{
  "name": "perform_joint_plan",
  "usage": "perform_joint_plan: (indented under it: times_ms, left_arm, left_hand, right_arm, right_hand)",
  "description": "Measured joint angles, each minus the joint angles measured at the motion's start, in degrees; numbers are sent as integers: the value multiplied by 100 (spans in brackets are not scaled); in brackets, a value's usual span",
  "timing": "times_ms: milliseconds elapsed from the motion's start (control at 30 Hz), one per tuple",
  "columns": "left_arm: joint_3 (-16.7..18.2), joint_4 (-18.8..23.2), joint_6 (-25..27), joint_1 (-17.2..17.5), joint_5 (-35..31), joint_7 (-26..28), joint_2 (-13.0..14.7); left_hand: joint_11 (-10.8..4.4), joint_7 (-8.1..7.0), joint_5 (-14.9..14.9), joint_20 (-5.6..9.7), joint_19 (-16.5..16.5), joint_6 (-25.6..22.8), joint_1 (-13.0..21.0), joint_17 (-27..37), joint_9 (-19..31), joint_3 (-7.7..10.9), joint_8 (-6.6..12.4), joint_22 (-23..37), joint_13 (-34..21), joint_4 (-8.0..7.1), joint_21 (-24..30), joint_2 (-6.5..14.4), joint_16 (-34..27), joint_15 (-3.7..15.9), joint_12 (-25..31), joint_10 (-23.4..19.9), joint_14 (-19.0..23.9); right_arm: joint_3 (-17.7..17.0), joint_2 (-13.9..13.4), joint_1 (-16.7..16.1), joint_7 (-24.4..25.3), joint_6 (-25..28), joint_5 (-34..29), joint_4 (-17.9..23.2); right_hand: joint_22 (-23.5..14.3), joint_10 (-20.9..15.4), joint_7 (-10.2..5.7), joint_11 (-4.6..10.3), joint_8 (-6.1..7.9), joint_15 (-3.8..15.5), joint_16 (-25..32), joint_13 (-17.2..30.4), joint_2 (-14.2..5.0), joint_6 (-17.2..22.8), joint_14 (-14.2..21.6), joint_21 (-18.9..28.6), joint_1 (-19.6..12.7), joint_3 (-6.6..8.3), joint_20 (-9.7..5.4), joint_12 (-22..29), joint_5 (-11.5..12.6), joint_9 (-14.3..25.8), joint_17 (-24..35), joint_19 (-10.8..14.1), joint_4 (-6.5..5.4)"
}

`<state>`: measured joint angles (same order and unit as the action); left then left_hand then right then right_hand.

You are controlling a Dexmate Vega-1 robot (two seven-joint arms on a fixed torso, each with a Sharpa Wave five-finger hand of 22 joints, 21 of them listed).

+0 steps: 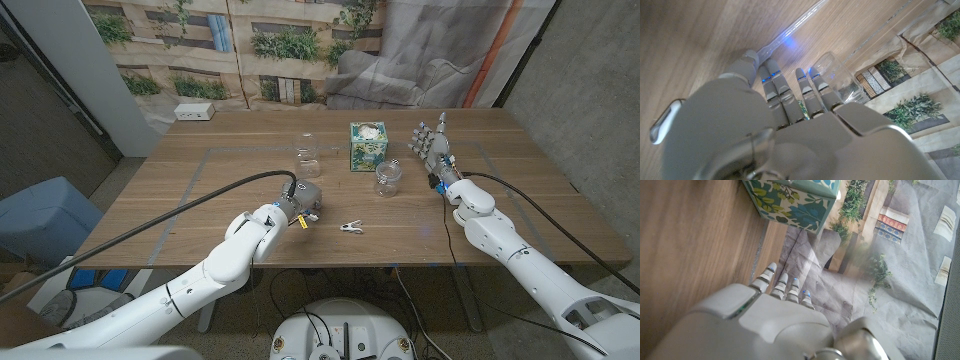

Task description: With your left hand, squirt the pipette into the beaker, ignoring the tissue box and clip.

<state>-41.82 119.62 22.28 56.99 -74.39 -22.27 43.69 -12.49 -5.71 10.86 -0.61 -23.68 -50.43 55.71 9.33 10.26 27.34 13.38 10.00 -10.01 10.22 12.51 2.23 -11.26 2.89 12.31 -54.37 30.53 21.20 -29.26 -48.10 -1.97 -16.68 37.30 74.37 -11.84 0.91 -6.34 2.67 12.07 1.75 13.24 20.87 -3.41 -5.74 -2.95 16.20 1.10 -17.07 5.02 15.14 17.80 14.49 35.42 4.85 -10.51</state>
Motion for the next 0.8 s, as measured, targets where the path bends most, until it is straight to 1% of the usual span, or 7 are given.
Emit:
perform_joint_plan:
  times_ms: [167,267,367,567,667,733,800]
  left_arm:
    - [-5,-7,0,7,5,29,27]
    - [-5,-8,0,26,7,52,60]
    - [-3,-8,3,45,7,87,89]
    - [3,-12,11,64,1,126,119]
    - [5,-19,11,68,-4,136,128]
    - [5,-28,11,69,-7,143,133]
    - [6,-36,11,68,-7,146,135]
  left_hand:
    - [-12,-72,0,29,-47,-111,31,0,-2,-28,45,0,-28,-17,0,30,0,-11,0,-111,50]
    - [-16,-63,0,9,-69,-161,30,4,-2,-39,46,0,-28,-6,0,30,0,20,0,-146,81]
    - [-40,-75,0,39,-99,-197,42,16,-1,-76,46,0,-28,-17,17,42,0,4,0,-224,127]
    - [-30,-98,0,42,-143,-227,53,16,4,-76,46,0,-28,-17,22,52,0,19,0,-337,185]
    - [-31,-103,0,71,-172,-264,101,16,4,-119,46,0,-44,-14,22,50,0,19,11,-398,224]
    - [-41,-124,0,86,-187,-286,106,16,6,-123,82,0,-54,-18,22,44,0,19,28,-449,250]
    - [-43,-106,0,61,-243,-327,129,16,6,-123,86,0,-54,-18,37,67,0,19,28,-470,285]
  right_arm:
    - [0,0,0,0,0,0,0]
    - [0,0,0,0,0,0,0]
    - [0,0,0,0,0,0,0]
    - [0,0,0,0,0,0,0]
    - [0,0,0,0,0,0,0]
    - [0,0,0,0,0,0,0]
    - [0,1,0,0,0,0,0]
  right_hand:
    - [0,0,0,0,0,0,0,-13,0,0,0,0,0,0,0,0,0,0,0,0,0]
    - [0,0,0,0,0,0,0,-15,0,0,0,0,0,0,0,0,0,0,0,0,0]
    - [0,0,0,0,0,0,0,-15,0,0,0,0,0,0,0,0,0,0,0,0,0]
    - [0,0,0,0,0,0,0,-15,0,0,0,0,0,0,0,0,0,0,0,0,0]
    - [0,0,0,0,0,0,0,-15,0,0,0,0,0,0,0,-1,0,0,0,0,0]
    - [0,0,0,0,0,0,0,-15,0,0,0,0,0,0,0,-1,0,0,0,0,0]
    - [0,0,0,0,0,0,0,-15,0,0,0,0,0,0,0,-1,0,0,0,0,0]
